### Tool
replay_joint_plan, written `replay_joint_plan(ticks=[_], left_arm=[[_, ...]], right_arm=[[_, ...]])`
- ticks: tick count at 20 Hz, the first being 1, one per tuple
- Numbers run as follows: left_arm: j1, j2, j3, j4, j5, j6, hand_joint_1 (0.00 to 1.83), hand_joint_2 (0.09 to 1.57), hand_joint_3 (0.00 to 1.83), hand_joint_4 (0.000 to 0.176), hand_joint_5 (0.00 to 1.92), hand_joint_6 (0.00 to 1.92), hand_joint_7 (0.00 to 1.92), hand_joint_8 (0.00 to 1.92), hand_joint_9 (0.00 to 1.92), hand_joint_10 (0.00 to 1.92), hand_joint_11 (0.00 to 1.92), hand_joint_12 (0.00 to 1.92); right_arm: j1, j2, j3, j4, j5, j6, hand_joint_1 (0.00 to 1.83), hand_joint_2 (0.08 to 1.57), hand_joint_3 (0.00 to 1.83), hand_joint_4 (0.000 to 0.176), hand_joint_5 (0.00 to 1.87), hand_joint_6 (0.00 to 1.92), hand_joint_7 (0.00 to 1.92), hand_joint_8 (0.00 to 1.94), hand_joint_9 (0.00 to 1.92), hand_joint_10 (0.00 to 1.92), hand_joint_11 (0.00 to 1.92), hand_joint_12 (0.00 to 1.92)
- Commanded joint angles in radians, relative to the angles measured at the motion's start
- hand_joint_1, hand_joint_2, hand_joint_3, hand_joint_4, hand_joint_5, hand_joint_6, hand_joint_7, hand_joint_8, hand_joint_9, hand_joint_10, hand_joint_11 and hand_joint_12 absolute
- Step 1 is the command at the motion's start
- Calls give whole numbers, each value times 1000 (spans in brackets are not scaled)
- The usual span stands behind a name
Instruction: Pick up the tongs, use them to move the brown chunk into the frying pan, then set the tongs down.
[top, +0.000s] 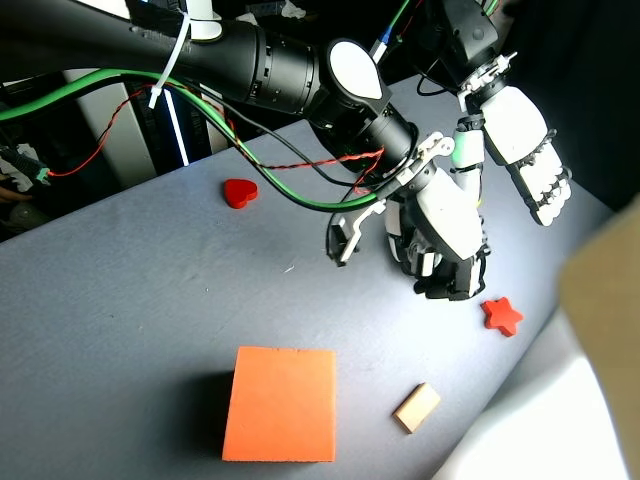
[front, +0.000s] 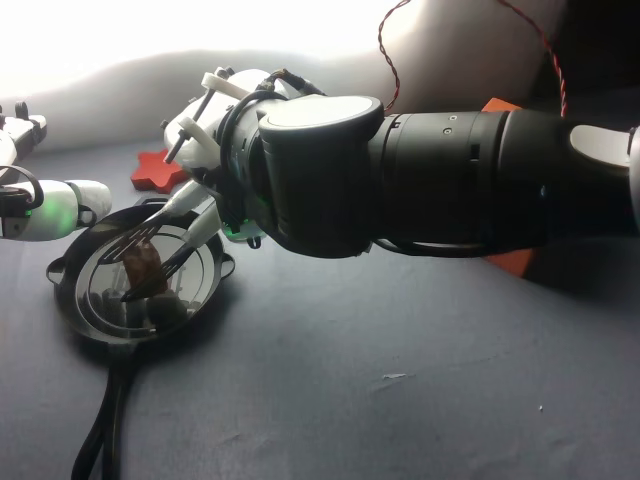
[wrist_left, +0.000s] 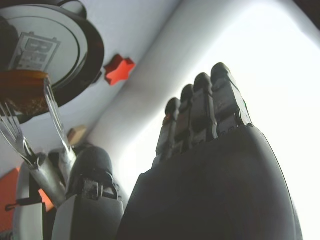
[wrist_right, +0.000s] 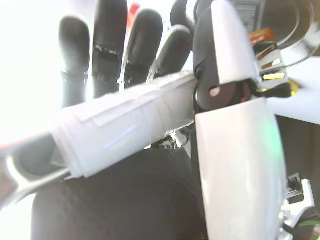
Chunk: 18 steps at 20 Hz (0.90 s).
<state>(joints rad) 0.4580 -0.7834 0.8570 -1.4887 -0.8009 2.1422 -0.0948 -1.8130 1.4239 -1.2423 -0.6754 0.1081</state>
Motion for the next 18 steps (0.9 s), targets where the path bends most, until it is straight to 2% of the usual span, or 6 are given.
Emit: replay_joint_plan(ticks=[1,4,8,9,11,18], left_arm=[[-6,11,7,64,-66,2,0,1278,0,15,17,4,13,0,11,0,0,1],[-9,12,9,72,-70,2,0,1276,0,17,25,6,28,5,22,5,1,3],[-14,13,11,75,-71,2,0,1278,0,18,14,5,17,3,9,2,1,5],[-15,13,12,78,-71,2,0,1273,0,18,14,5,22,5,19,6,13,10],[-17,13,12,81,-71,2,0,1281,1,15,39,14,36,9,28,9,17,14],[-17,13,11,81,-71,2,0,1275,0,24,27,7,39,5,33,8,6,25]], right_arm=[[4,3,1,-66,8,-2,1123,1182,0,0,858,1167,1062,350,964,521,484,1443],[-4,6,0,-66,1,-10,1104,1201,0,0,819,1218,1123,98,934,425,440,1417],[-10,9,-7,-66,0,-10,1093,1224,3,0,766,1296,1059,20,883,342,402,1368],[-10,9,-9,-66,-4,-12,1030,1203,0,0,673,781,1035,8,864,331,383,1350],[-8,9,-17,-66,-8,-20,990,1188,0,0,763,332,1023,1,871,325,385,1345],[12,30,-53,-66,-12,-24,935,1165,0,0,767,109,932,0,772,344,236,1417]])
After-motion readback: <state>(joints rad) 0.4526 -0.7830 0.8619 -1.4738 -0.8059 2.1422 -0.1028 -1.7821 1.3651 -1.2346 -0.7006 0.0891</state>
